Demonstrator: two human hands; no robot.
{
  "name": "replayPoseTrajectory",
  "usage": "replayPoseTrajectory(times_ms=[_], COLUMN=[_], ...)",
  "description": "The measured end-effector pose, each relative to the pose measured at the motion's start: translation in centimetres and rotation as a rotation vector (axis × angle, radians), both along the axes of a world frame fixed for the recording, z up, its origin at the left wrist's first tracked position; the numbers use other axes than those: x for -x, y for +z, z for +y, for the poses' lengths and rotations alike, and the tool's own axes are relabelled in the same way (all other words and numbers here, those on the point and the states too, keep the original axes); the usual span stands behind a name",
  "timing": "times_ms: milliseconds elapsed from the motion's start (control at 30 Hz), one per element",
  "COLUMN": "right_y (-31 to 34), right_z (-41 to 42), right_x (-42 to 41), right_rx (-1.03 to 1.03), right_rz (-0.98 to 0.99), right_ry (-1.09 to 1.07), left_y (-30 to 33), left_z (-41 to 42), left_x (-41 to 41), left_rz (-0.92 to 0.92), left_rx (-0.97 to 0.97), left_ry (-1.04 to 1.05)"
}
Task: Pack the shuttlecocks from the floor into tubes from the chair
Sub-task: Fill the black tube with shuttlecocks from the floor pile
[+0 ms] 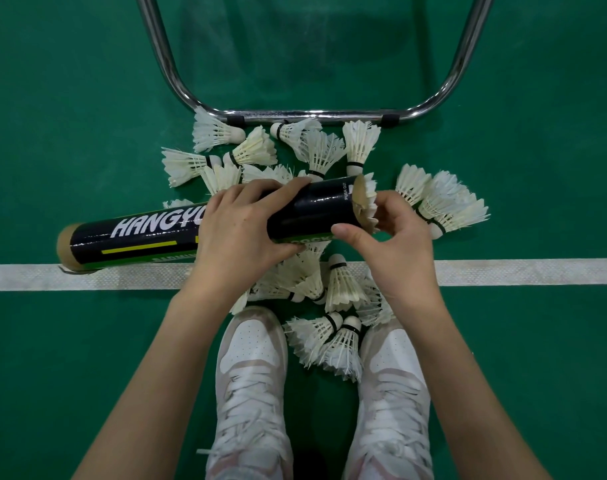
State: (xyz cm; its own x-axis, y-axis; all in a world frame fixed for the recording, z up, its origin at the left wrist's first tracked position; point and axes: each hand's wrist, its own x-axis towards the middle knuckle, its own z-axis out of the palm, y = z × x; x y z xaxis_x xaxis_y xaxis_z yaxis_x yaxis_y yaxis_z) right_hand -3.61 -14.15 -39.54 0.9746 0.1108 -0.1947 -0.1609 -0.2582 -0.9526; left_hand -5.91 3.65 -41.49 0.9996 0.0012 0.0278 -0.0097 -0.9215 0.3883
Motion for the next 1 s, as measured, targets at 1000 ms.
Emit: replayPoseTrajectory(times_ms=[1000], right_y=[0.7], right_z=[-1.1], right_x=[-0.6], right_rx=[-0.173], right_rz=[0.123], right_ry=[0.256], left_y=[0.5], left_z=[-0.2], left_x=[0.6], left_rz=[-0.044], left_rx=[-0.022], left_ry=[-0.024])
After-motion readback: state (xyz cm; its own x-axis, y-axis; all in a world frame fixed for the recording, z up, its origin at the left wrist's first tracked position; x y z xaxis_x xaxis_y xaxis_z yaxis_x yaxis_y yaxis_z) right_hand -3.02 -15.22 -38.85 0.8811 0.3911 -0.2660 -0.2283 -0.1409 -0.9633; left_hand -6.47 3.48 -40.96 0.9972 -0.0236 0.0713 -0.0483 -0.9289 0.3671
